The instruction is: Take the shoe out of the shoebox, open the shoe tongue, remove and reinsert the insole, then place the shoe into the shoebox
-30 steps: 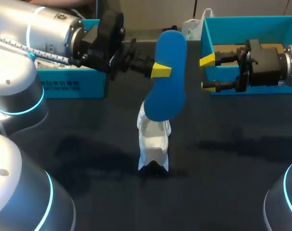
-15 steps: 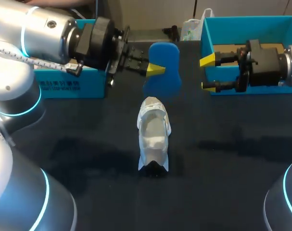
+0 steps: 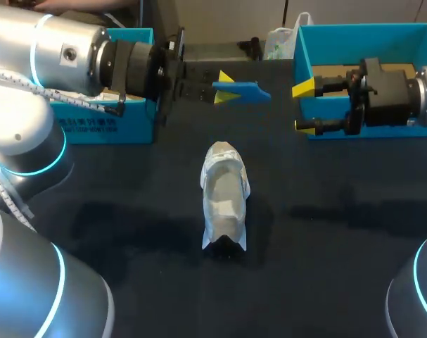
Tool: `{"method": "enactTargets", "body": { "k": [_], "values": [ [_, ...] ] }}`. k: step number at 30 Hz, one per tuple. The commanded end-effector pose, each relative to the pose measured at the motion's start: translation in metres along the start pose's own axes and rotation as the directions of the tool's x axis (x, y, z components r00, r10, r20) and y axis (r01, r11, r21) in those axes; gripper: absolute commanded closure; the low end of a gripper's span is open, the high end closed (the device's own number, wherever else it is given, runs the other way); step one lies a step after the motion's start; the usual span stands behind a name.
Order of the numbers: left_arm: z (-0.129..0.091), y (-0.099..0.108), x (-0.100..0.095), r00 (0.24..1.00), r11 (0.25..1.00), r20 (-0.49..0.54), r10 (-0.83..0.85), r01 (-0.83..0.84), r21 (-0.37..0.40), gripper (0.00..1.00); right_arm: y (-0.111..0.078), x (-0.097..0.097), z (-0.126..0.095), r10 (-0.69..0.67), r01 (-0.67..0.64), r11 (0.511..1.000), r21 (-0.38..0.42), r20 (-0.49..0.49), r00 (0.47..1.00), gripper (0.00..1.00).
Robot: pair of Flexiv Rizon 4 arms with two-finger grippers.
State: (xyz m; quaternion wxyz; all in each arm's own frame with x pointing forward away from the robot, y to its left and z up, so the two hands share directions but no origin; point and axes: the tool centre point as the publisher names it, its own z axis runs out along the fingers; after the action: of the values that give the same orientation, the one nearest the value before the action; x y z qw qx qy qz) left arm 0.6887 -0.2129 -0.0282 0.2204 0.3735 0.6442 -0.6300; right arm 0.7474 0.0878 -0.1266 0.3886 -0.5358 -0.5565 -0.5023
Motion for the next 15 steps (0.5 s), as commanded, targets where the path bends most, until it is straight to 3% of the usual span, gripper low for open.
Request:
{"method": "enactTargets", "body": {
  "k": [1, 4, 15],
  "values": [
    [0.001, 0.001, 0.008, 0.998, 0.998, 0.028, 0.059, -0.059, 0.005, 1.00, 0.000, 0.000, 0.001, 0.001, -0.001, 1.000, 0.000, 0.003, 1.000, 0.00],
    [0.000, 0.002, 0.010, 0.996, 0.997, 0.043, 0.080, -0.080, 0.003, 1.00, 0.000, 0.000, 0.001, 0.001, -0.001, 1.000, 0.000, 0.003, 1.000, 0.00],
    [-0.007, 0.025, 0.025, 0.914, 0.914, 0.063, 0.401, -0.395, -0.092, 1.00, 0.000, 0.000, 0.001, 0.001, -0.001, 1.000, 0.000, 0.003, 1.000, 0.00]
  ]
}}
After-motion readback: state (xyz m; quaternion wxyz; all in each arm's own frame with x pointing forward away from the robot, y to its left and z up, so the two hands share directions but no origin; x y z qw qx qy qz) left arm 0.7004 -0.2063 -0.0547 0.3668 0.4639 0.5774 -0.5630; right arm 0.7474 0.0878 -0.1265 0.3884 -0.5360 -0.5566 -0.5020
